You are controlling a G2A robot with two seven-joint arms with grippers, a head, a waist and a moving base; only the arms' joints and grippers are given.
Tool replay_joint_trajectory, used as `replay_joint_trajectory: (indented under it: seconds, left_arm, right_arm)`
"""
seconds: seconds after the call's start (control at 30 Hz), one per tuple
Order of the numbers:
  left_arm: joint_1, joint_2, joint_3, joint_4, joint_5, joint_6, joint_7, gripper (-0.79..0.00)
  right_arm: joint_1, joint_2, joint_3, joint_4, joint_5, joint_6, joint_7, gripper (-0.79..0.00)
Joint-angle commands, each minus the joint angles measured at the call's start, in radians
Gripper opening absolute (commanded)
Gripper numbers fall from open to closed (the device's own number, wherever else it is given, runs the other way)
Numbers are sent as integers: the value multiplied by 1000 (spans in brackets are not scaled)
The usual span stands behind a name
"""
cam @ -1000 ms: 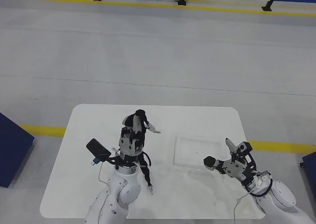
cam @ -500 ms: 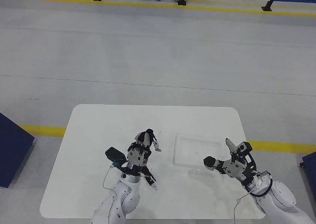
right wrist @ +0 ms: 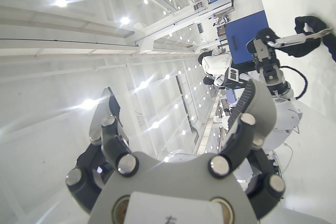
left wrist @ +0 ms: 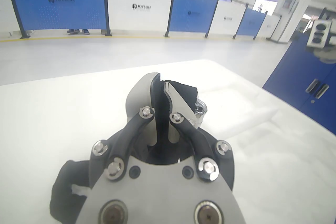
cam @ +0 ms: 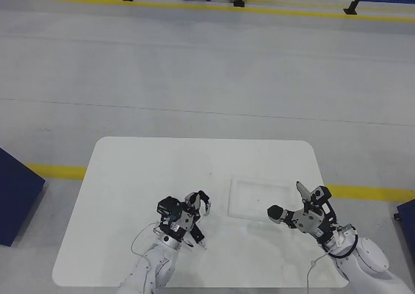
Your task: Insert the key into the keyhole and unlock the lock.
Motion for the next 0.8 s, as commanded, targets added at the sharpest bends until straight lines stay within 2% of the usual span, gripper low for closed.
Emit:
replay_joint_trajectory:
  seconds: [0.0,0.13,0.37,0.4,0.43,0.47,0.77]
  left_arm:
    - [6,6,-2,-13,34,16,-66,-785]
    - [25,15,-11,-54,52,11,-152,-785]
    - [52,24,-26,-113,41,15,-210,-785]
    - [56,25,-28,-119,32,17,-209,-754]
    - [60,25,-28,-125,21,18,-206,-502]
    - [64,24,-28,-129,9,16,-205,-15]
    - [83,25,-28,-169,-70,5,-221,0]
  right_arm:
    - [0,0,0,0,0,0,0,0]
    - [0,0,0,0,0,0,0,0]
    - [0,0,0,0,0,0,0,0]
    - [0,0,0,0,0,0,0,0]
    - [0,0,0,0,0,0,0,0]
    - [0,0,0,0,0,0,0,0]
    - [0,0,0,0,0,0,0,0]
